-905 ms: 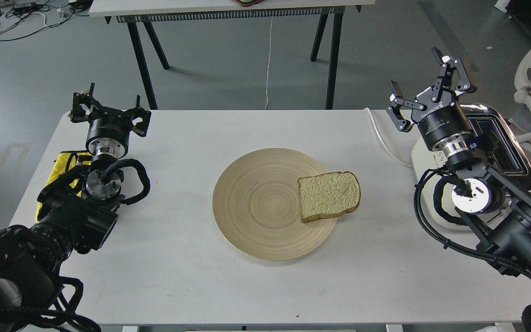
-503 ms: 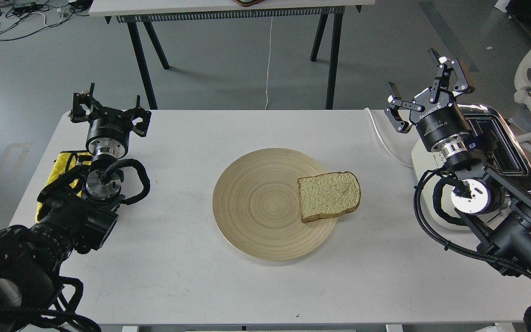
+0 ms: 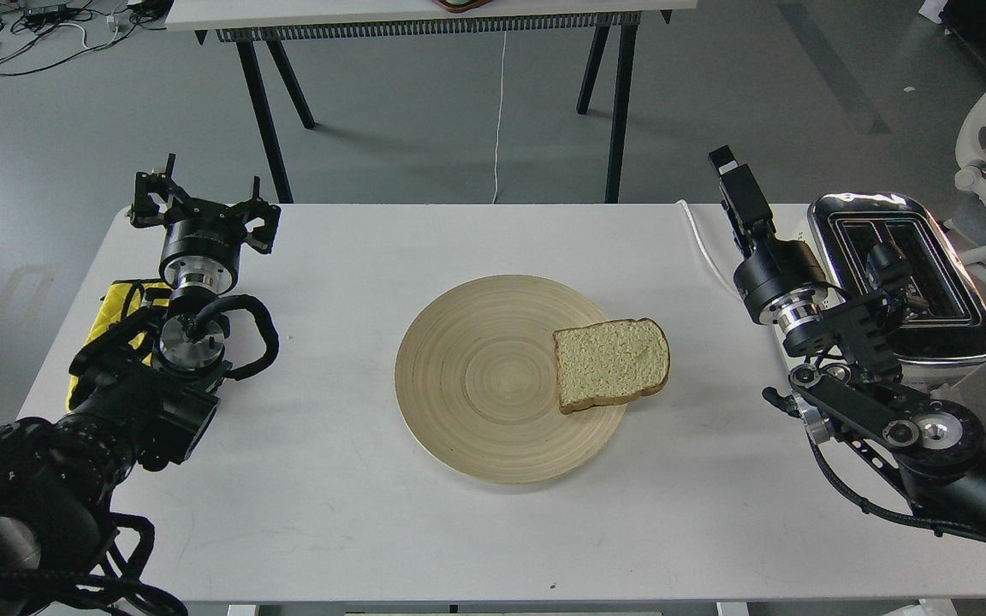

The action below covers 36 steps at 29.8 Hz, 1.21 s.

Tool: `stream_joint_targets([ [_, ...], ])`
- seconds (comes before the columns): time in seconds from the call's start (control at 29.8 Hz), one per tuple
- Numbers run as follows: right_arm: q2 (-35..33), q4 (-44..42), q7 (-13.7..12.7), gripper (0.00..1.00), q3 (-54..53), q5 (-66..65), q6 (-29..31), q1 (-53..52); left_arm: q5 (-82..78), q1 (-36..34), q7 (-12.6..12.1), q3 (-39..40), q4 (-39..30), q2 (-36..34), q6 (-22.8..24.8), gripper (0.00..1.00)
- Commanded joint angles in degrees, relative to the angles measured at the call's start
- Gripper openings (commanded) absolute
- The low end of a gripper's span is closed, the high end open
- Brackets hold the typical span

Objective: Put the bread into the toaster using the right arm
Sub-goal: 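Lower the right gripper from beside the toaster toward the bread slice, then grasp the edge of the bread slice on the plate with the right gripper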

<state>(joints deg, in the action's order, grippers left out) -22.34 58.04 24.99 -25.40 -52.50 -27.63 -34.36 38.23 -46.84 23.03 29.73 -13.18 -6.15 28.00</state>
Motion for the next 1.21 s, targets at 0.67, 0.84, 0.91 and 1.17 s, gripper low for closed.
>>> stream_joint_targets([
  [0.67, 6.5, -2.4, 0.1, 0.78, 6.3, -0.1, -0.4, 12.1, 0.0, 0.0, 0.0, 0.0, 0.0, 0.0, 0.0, 1.0],
  [0.84, 6.4, -2.2, 0.4, 0.26, 6.3, -0.1, -0.4, 12.6, 0.0, 0.0, 0.0, 0.1, 0.0, 0.0, 0.0, 1.0],
  [0.91, 6.5, -2.5, 0.3, 0.07, 6.0, 0.0, -0.4, 12.6, 0.0, 0.0, 0.0, 0.1, 0.0, 0.0, 0.0, 1.0],
  [1.17, 5.8, -1.9, 0.3, 0.0, 4.7, 0.4, -0.4, 12.3, 0.0, 0.0, 0.0, 0.1, 0.0, 0.0, 0.0, 1.0],
])
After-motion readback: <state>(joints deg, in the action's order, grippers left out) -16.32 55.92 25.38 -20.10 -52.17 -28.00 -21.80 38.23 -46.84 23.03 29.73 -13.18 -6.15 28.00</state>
